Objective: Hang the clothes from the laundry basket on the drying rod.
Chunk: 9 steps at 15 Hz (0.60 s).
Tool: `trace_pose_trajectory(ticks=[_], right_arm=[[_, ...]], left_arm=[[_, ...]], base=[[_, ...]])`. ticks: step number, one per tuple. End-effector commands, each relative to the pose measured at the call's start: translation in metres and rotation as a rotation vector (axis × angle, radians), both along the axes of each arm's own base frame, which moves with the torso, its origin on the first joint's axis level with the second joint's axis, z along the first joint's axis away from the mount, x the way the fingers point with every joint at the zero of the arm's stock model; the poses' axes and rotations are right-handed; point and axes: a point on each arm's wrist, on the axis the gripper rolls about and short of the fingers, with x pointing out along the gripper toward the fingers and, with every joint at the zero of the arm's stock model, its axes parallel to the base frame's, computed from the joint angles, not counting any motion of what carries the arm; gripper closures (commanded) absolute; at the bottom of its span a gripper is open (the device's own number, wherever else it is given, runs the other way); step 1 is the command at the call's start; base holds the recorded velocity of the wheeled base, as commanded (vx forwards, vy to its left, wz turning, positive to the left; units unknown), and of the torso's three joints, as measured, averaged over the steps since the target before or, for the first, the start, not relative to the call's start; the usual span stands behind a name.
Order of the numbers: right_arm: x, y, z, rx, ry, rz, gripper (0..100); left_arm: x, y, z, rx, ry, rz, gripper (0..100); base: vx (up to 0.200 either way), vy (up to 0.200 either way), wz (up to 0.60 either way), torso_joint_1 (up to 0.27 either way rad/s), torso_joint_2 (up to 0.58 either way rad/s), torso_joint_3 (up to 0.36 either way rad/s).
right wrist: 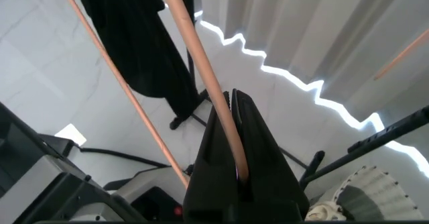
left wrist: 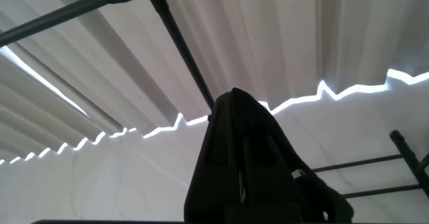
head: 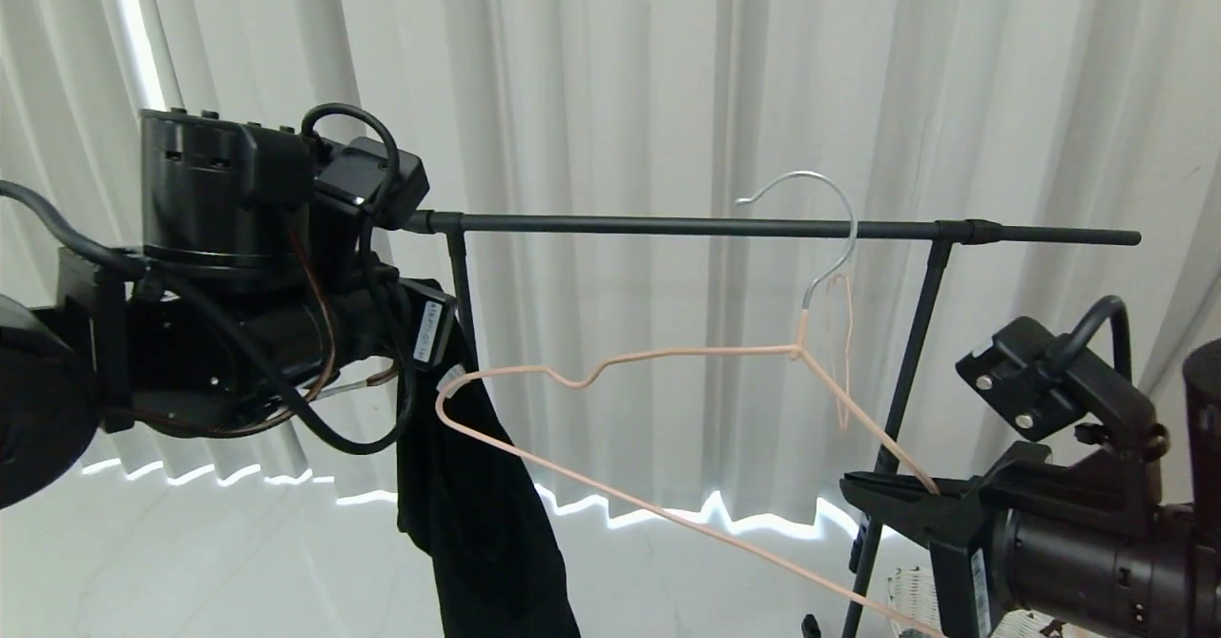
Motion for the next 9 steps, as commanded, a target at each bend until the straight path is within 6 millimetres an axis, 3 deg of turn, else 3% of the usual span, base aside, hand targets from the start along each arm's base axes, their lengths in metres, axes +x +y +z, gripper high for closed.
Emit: trace_pose_trajectory(ticks=[1,9], right_arm=[[0.009,0.013,-0.007,-0.018,0.039,-0.019,100],[0.04,0.031,-0.01,-0.009,0.079,-0.112,100]], left_arm=[[0.013,-0.007,-0.006,-0.003,0.02,0.002,100],[0.025,-0.012,-0.009,-0.036,0.033,0.022,100]], base=[[0.0,0.0,0.0,0.0,0.0,0.0],[0.0,0.0,0.0,0.0,0.0,0.0]])
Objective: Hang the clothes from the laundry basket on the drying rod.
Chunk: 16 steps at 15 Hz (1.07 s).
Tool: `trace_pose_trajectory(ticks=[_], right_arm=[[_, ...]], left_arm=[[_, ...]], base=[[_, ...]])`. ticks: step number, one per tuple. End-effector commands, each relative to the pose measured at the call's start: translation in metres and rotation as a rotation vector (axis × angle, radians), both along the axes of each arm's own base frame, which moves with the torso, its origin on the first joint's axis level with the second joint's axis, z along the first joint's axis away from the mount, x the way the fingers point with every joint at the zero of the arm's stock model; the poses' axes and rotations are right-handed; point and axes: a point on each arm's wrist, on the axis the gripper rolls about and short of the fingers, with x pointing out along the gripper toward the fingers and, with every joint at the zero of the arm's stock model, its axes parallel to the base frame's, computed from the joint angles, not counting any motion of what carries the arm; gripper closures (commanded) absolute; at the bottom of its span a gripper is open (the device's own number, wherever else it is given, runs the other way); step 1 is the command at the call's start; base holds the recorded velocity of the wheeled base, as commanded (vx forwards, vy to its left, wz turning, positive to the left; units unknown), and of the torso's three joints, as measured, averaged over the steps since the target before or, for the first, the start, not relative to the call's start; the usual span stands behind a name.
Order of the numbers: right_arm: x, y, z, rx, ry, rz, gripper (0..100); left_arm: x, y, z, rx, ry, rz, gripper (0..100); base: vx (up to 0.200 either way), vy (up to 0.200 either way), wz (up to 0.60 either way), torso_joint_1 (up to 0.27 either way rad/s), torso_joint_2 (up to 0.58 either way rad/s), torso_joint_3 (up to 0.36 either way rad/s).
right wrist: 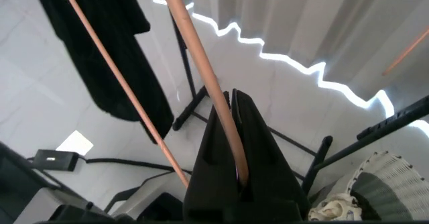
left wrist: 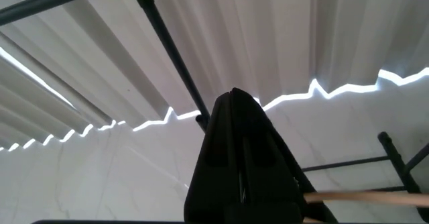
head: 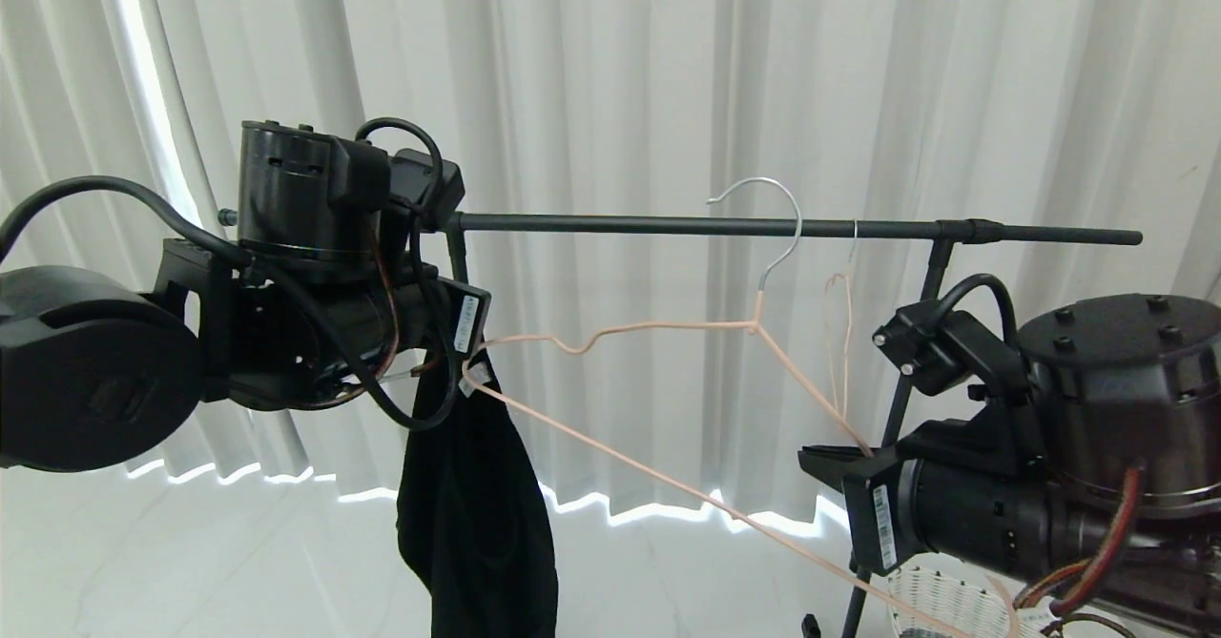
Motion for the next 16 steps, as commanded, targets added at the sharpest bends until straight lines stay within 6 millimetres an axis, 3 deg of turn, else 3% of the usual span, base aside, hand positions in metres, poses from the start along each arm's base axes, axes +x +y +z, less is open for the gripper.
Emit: trace_pose_trajectory(ticks=[1,16], right_arm=[[0.009,0.005,-0.006,-0.021,0.014,-0.019,100],[0.037,0.037,0.0,-0.026,-0.027,-0.088,100]], left_arm=[[0.003,0.0,0.0,0.003,-0.002,0.015,100],[0.014,-0.004,-0.001,-0.004,-0.012,0.073,100]], base=[[0.0,0.0,0.0,0.0,0.0,0.0],[0.0,0.0,0.0,0.0,0.0,0.0]])
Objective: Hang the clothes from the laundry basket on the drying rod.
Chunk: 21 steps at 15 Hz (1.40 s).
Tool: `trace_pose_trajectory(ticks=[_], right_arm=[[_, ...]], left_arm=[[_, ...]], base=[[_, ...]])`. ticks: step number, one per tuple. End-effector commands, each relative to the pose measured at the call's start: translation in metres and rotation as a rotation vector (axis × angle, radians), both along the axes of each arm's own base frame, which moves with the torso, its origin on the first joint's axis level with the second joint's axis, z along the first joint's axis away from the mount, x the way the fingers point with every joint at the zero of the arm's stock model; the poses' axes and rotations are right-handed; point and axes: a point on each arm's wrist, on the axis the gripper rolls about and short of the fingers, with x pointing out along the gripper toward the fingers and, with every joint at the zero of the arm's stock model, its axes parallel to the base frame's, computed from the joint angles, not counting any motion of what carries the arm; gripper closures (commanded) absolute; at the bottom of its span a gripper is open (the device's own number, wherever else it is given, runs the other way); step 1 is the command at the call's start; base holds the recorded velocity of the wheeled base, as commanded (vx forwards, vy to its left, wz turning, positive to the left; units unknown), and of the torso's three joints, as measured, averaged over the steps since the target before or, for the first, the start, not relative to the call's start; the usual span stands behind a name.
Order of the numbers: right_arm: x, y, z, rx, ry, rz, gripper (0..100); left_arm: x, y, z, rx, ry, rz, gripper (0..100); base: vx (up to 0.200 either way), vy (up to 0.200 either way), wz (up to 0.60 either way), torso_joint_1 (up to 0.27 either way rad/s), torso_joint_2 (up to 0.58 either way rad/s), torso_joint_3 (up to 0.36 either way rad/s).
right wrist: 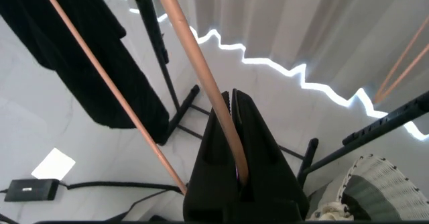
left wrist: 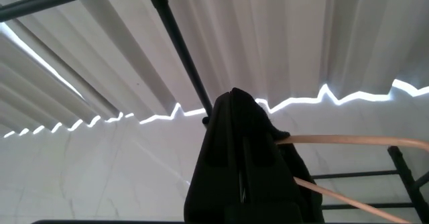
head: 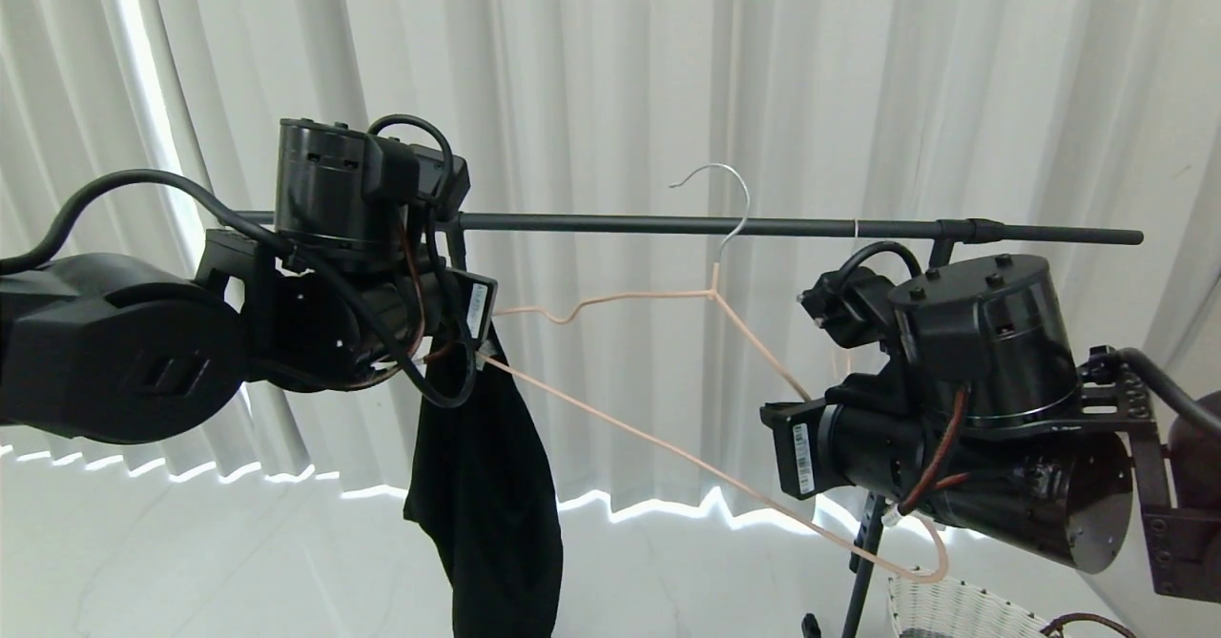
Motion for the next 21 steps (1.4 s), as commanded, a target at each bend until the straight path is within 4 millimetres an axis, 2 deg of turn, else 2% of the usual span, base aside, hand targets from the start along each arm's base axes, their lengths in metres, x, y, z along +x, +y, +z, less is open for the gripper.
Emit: trace_pose_trajectory(ticks=[1,6,9,13,18,21], right_arm=[[0.003,0.006,-0.001,-0.001,0.001,0.003,100],[-0.009,0.016,-0.001,-0.011,0.008,0.058,100],[-0.005,0.019,-0.003,-0.013,0.007,0.047,100],[0.006,0.022,-0.002,-0.018,-0.012,-0.007,100],[0.022,0.037,-0.006,-0.023,-0.012,-0.023,100],[0.031,0.049,-0.011,-0.028,-0.011,-0.023,100]], left_arm=[[0.0,0.0,0.001,-0.001,-0.003,0.001,100],[0.001,0.0,-0.002,0.014,0.001,0.026,100],[0.002,0.001,-0.003,0.023,0.003,0.044,100],[0.002,0.001,-0.003,0.024,0.002,0.049,100],[0.002,0.0,-0.002,0.021,-0.002,0.045,100],[-0.003,-0.012,0.003,-0.048,-0.016,0.027,100]], base=[[0.0,0.0,0.0,0.0,0.0,0.0],[0.0,0.0,0.0,0.0,0.0,0.0],[0.0,0.0,0.0,0.0,0.0,0.0],[0.0,0.0,0.0,0.0,0.0,0.0],[0.0,0.0,0.0,0.0,0.0,0.0],[0.0,0.0,0.0,0.0,0.0,0.0]])
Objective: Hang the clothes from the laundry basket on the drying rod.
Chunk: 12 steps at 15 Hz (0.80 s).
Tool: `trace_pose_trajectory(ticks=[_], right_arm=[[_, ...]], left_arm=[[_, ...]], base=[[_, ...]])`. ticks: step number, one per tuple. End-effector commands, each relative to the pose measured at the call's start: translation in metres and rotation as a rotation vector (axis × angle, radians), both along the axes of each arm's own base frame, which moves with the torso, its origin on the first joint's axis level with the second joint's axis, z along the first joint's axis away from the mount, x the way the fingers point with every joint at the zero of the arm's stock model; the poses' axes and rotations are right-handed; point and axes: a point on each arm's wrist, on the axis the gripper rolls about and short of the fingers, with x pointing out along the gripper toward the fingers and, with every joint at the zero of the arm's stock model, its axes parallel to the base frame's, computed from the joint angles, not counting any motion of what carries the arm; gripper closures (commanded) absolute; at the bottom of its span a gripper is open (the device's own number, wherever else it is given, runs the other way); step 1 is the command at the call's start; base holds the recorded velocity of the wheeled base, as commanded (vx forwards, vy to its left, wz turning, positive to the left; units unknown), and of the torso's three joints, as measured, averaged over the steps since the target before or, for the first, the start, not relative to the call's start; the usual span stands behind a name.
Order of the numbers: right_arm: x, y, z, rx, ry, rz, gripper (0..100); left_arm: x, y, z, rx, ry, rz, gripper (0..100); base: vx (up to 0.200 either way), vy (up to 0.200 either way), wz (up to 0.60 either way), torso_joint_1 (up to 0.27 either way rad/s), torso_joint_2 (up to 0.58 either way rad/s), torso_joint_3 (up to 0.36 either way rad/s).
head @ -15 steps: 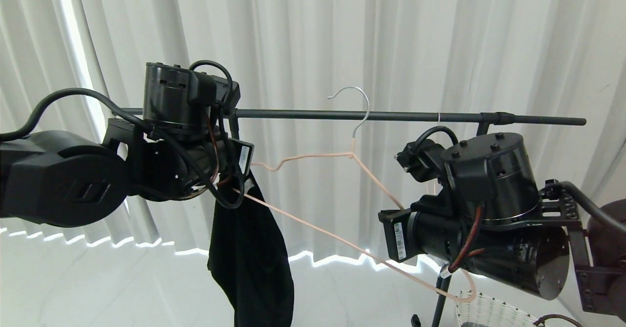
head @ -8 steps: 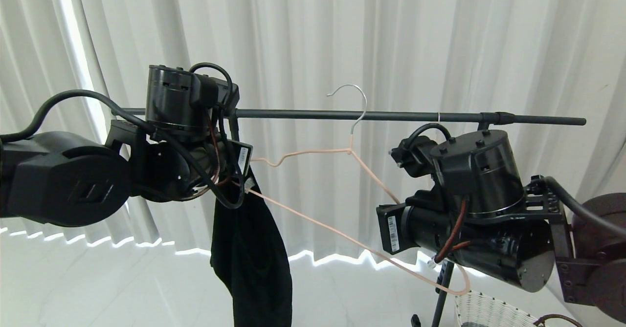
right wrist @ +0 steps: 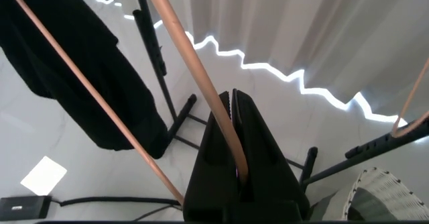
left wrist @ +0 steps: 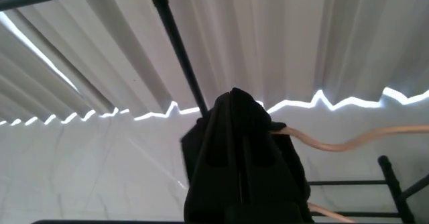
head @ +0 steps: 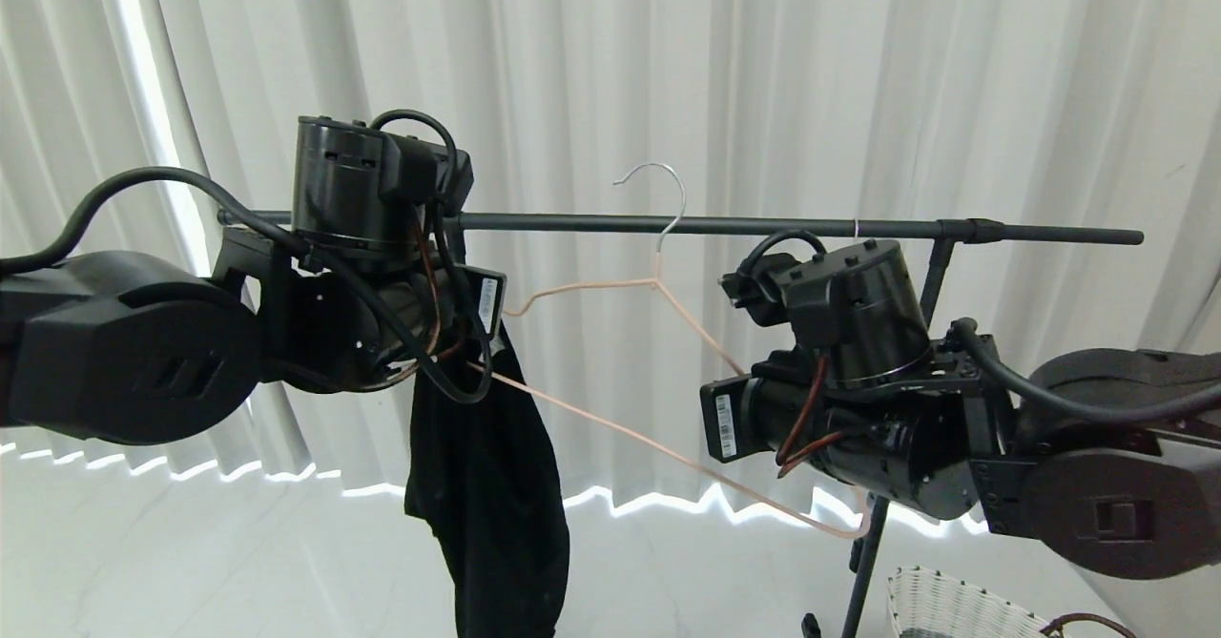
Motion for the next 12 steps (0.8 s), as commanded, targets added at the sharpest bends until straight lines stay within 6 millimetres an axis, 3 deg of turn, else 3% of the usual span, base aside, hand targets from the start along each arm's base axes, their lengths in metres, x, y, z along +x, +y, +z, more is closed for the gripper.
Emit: trace_pose_trajectory(ticks=[1,8,12], right_arm=[[0.007,0.011,-0.007,-0.012,0.006,0.005,100],[-0.004,0.03,-0.012,-0.018,0.01,0.06,100],[-0.006,0.031,-0.012,-0.015,0.006,0.054,100]], left_arm=[[-0.003,-0.006,0.002,-0.016,-0.007,-0.016,100],[-0.021,-0.041,0.02,-0.102,-0.054,-0.124,100],[-0.038,-0.059,0.028,-0.116,-0.073,-0.204,100]], base=[[0.0,0.0,0.0,0.0,0.0,0.0],[0.0,0.0,0.0,0.0,0.0,0.0],[0.0,0.0,0.0,0.0,0.0,0.0]])
